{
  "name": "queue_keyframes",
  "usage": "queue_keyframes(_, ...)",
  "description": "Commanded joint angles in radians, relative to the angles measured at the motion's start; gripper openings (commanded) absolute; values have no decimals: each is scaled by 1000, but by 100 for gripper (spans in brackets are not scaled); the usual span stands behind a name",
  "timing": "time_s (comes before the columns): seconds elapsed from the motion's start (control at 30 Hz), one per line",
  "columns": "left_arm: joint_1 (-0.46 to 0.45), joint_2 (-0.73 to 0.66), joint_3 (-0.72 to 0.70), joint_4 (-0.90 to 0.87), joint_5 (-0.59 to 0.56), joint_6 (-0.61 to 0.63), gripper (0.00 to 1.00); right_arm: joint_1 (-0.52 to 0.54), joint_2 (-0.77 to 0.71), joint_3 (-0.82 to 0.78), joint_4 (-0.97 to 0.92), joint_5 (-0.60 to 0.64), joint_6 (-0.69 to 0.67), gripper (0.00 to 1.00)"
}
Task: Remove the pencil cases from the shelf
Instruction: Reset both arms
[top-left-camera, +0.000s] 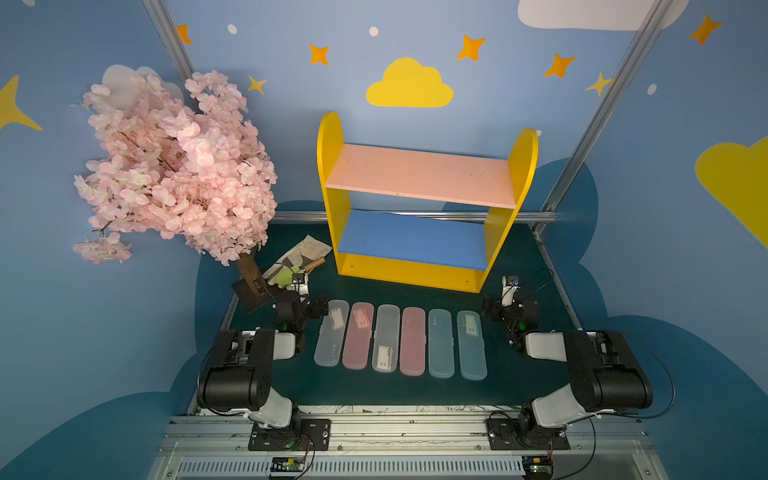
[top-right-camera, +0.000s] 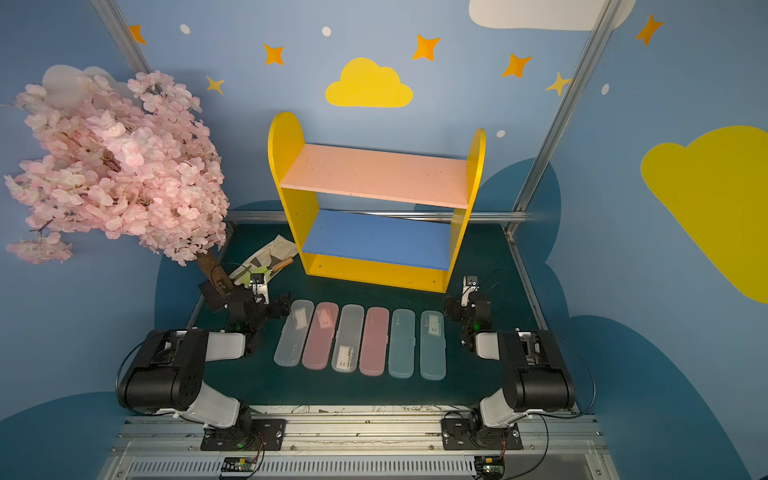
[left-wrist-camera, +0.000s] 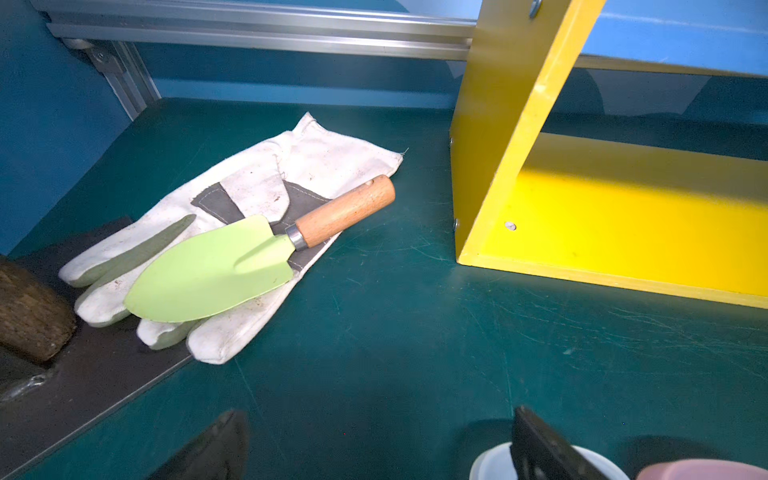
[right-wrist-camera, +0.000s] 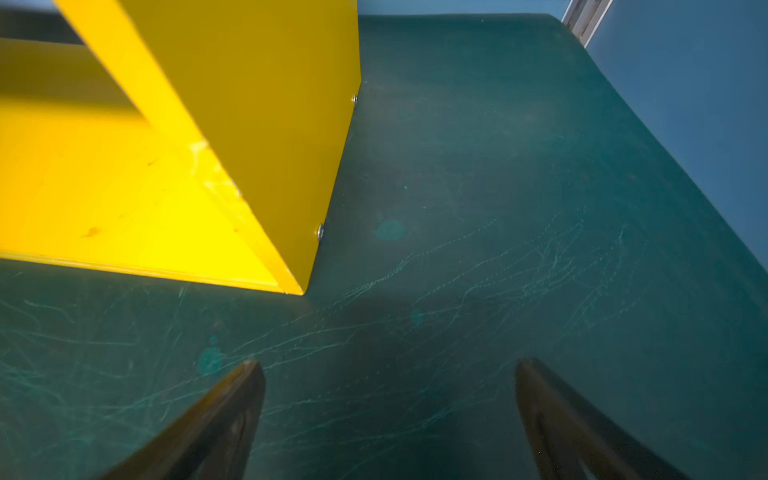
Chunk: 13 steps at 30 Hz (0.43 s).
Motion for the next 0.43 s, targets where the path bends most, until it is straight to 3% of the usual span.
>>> queue_keyframes(0.0,-1,-14,11,4,8,12,100,0,-46,58,-89,-6,-29,99)
queue_keyframes(0.07,-1,-13,10,5,8,12,100,2,-32,31,-9,11,-5,99)
queue_keyframes(0.17,-2,-14,10,4,8,13,100,2,-49,60,-94,0,-24,98)
queue_keyframes(0.4,-3,-13,10,4,6,16,100,1,-45,56,-78,1,-26,99)
